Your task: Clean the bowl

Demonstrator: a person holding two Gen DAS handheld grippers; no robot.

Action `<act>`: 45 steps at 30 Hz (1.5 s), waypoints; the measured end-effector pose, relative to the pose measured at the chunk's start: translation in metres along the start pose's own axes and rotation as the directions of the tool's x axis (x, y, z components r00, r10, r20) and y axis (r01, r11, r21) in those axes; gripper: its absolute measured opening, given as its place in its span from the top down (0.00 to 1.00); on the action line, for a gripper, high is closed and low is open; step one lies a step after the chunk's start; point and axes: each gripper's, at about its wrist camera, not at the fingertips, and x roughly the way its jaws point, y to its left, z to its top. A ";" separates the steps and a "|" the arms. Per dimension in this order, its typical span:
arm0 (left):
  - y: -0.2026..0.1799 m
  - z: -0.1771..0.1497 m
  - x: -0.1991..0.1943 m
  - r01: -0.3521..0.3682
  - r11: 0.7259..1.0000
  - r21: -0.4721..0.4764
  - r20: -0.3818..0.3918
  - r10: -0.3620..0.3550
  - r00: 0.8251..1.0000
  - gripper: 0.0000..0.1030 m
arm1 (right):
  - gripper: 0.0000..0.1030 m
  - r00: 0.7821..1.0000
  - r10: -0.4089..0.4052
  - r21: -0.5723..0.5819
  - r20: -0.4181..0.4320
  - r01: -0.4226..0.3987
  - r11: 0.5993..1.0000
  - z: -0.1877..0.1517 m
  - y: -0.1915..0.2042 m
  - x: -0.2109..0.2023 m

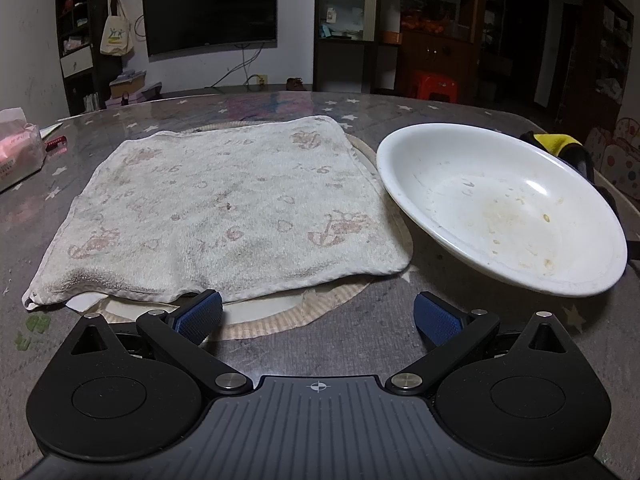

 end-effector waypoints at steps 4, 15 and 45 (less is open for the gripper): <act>0.001 0.002 0.002 0.005 1.000 0.003 -0.006 -0.005 1.000 0.00 | 0.00 1.000 0.000 0.000 0.000 0.000 1.000 0.000 0.000 0.000; 0.004 0.010 0.004 -0.051 0.999 0.012 0.015 0.051 0.999 0.00 | 0.00 1.000 0.000 0.000 0.000 0.000 1.000 0.000 0.000 0.000; 0.016 0.015 0.021 -0.008 0.999 -0.034 0.000 0.008 1.000 0.00 | 0.00 1.000 -0.001 -0.001 0.000 0.001 1.000 0.000 -0.001 0.000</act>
